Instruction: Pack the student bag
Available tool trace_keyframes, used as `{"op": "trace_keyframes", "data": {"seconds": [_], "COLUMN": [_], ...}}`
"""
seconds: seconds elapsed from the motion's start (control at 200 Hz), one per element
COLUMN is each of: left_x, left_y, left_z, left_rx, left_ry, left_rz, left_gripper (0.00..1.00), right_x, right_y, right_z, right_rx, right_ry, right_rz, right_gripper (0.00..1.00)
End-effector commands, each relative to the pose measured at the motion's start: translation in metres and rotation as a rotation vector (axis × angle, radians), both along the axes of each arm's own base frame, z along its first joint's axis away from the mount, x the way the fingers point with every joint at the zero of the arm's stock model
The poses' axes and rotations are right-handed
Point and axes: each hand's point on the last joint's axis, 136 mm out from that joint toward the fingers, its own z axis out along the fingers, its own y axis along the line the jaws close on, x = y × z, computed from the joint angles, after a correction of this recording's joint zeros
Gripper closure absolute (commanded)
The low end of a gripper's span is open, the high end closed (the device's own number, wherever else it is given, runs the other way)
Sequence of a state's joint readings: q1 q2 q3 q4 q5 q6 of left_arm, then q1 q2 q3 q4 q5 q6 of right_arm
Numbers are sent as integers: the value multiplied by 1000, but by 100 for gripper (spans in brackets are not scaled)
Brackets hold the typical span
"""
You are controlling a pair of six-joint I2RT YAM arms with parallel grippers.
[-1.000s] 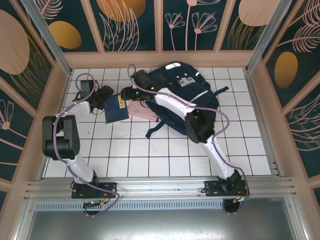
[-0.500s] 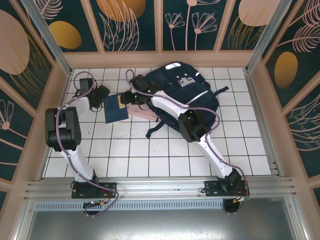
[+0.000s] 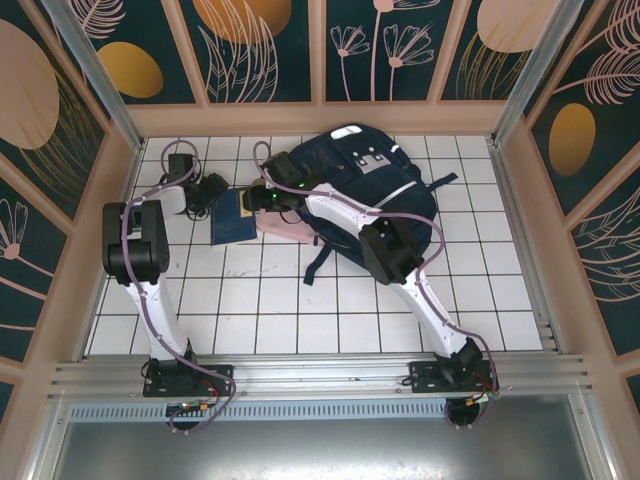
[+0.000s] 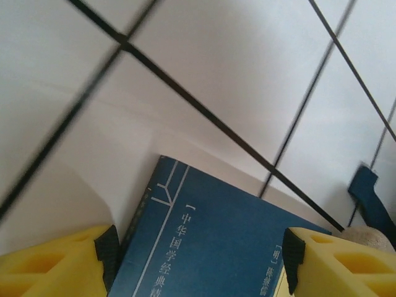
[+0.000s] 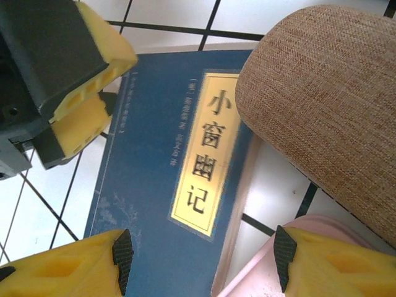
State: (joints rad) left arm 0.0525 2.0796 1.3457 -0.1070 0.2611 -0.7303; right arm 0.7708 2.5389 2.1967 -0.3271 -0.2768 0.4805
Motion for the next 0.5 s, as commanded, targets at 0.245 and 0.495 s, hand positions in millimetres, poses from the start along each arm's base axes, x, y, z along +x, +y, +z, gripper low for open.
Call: {"op": "trace_keyframes", "data": {"seconds": [0.245,0.495], "left_x": [-18,-41], "left_y": [-94,-116], "left_z": [-8,4], "left_rx": [-326,-518], "left_ry": [21,21], "left_rz": [-249,-242], "left_gripper": [30,33], "right_x": [-4,-14], "right_y": [-40,-53], "right_z": [-55,-69], "right_rx": [-99,-116], "right_ry": [190,246], "right_rz": [-83,-82], "right_gripper": [36,36]}}
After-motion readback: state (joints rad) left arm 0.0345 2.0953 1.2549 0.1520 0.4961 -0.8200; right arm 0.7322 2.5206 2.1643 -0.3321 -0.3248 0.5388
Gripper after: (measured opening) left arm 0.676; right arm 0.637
